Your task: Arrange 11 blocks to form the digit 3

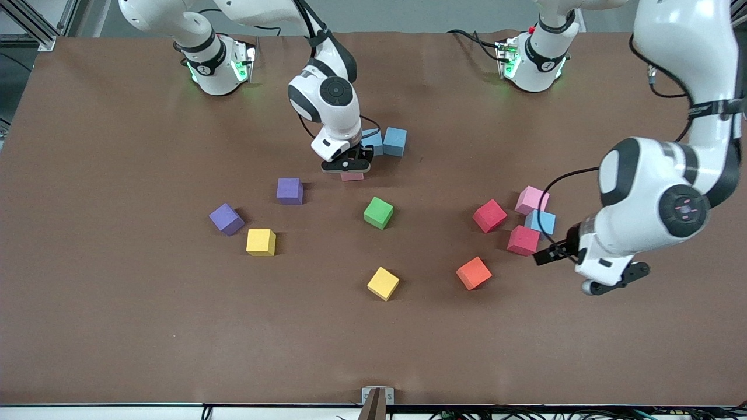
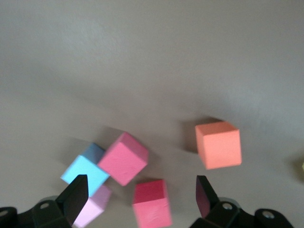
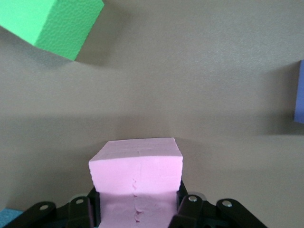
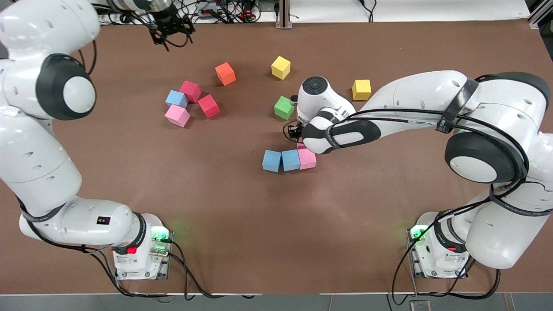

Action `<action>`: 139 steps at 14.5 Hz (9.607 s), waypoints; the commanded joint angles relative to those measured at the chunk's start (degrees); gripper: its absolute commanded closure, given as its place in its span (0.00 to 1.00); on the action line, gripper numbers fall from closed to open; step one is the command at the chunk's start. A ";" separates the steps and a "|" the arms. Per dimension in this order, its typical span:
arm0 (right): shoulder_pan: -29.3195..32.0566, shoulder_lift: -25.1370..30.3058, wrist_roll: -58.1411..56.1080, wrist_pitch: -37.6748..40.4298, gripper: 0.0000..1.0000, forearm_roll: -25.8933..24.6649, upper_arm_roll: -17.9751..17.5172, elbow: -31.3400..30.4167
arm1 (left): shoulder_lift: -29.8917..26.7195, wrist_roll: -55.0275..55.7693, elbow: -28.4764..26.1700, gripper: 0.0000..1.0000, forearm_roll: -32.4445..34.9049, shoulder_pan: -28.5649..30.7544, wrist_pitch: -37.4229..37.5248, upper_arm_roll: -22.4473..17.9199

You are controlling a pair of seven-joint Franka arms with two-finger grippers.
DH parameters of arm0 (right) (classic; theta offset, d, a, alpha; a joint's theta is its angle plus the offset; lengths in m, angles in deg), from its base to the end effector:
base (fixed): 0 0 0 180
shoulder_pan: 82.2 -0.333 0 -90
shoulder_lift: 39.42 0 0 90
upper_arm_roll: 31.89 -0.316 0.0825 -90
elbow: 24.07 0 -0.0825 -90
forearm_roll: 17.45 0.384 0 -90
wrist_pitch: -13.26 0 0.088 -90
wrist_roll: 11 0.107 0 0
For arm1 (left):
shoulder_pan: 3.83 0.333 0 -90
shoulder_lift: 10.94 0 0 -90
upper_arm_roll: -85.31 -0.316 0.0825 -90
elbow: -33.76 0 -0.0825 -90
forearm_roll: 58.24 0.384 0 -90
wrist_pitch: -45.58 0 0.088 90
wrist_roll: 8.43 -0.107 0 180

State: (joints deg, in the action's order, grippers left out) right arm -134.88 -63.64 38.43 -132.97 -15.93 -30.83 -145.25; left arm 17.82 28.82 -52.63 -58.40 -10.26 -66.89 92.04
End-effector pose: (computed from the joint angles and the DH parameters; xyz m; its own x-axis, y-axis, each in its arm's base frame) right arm 0.3606 0.4548 0.2124 0.9998 0.0179 0.0038 0.0180 -0.9997 -0.0159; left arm 0.6743 -0.1454 0.3728 0.9050 0.4195 -0.0706 0.4217 -0.9065 0.0204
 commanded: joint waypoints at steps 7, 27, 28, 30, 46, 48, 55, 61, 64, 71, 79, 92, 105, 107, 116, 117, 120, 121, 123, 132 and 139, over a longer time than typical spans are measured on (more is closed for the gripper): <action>-1.11 -1.10 0.75 -3.37 0.98 0.77 0.16 -0.98 | 7.62 14.42 0.61 0.00 4.38 -5.17 -10.66 -0.06; -1.20 -0.83 0.49 -0.73 0.98 0.77 0.16 -1.77 | 15.09 23.58 0.26 0.00 4.64 -9.39 -19.71 -0.06; -1.29 -0.75 0.58 -0.64 0.98 0.68 0.16 -1.77 | 15.44 23.58 0.26 0.00 4.73 -9.91 -19.71 -0.14; -1.29 -0.75 0.84 -0.73 0.98 0.77 0.16 -1.86 | 16.06 23.58 0.17 0.00 5.00 -10.01 -19.71 -0.14; -1.82 -0.66 2.43 -0.64 0.97 0.68 0.16 -2.21 | 7.54 22.35 0.43 0.56 6.67 -8.78 -7.86 -0.06; -1.82 -0.66 1.90 -0.64 0.97 0.68 0.16 -2.21 | 6.23 22.17 0.43 0.56 6.23 -8.16 -6.36 0.03; -1.82 -0.48 0.49 -0.20 0.97 0.68 0.16 -2.30 | 1.13 14.19 -0.70 0.57 3.94 -6.49 -3.28 0.03; -2.34 -0.39 0.84 -0.11 0.97 0.68 0.16 -2.56 | -3.27 5.56 -5.28 0.56 2.18 -2.63 -3.28 2.05; -2.34 -0.48 0.84 -0.20 0.97 0.68 0.16 -2.48 | -3.36 5.47 -5.54 0.56 2.18 -1.57 -3.28 3.11; -2.34 -0.75 0.75 -0.81 0.87 0.68 0.16 -1.86 | -3.27 6.35 -5.54 0.56 2.01 -1.66 -3.28 3.11; -0.50 -0.75 -0.21 0.32 0.00 0.68 0.34 0.86 | -3.01 6.44 -5.46 0.56 1.66 -1.66 -3.28 3.11; 8.72 3.47 0.67 14.83 0.00 0.06 2.53 8.77 | -2.48 6.70 -5.37 0.56 1.66 -1.74 -3.63 3.11; 7.52 -7.22 13.48 19.65 0.00 0.85 7.02 27.27 | -1.78 9.16 -5.11 0.56 1.66 -2.36 -4.07 3.11; 6.36 -11.10 17.43 20.89 0.00 0.85 7.02 33.18 | -1.78 9.25 -5.10 0.56 1.66 -2.45 -4.07 3.11; 1.17 -22.80 26.07 20.10 0.00 0.50 7.02 43.57 | -1.43 9.25 -5.02 0.56 1.66 -2.54 -4.42 3.11; 1.00 -23.33 26.59 20.10 0.00 0.50 7.02 44.10 | -1.43 9.25 -5.10 0.56 1.66 -2.54 -4.42 3.11; -0.05 -24.74 28.35 20.01 0.01 0.50 7.02 44.98 | -1.43 9.25 -5.19 0.56 1.66 -2.54 -4.42 3.11; -0.23 -24.91 28.96 20.01 0.03 0.50 7.02 44.98 | -1.43 9.25 -5.11 0.56 1.66 -2.54 -4.42 3.11; -0.67 -25.18 29.23 20.10 0.10 0.50 7.02 44.90 | -1.43 9.25 -5.19 0.56 1.66 -2.54 -4.42 3.11; 0.56 -24.04 12.31 20.98 0.97 0.77 7.02 44.28 | -1.34 9.25 -5.10 0.56 1.66 -2.62 -4.42 3.11; 3.90 -12.45 -14.17 20.02 0.97 3.74 6.32 30.51 | -0.99 10.92 -5.10 0.56 1.74 -2.80 -4.94 3.11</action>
State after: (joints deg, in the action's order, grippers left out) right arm -132.31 -83.16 30.44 -112.20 -14.18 -23.40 -106.05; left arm 16.72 38.95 -57.71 -55.69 -12.90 -70.92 95.13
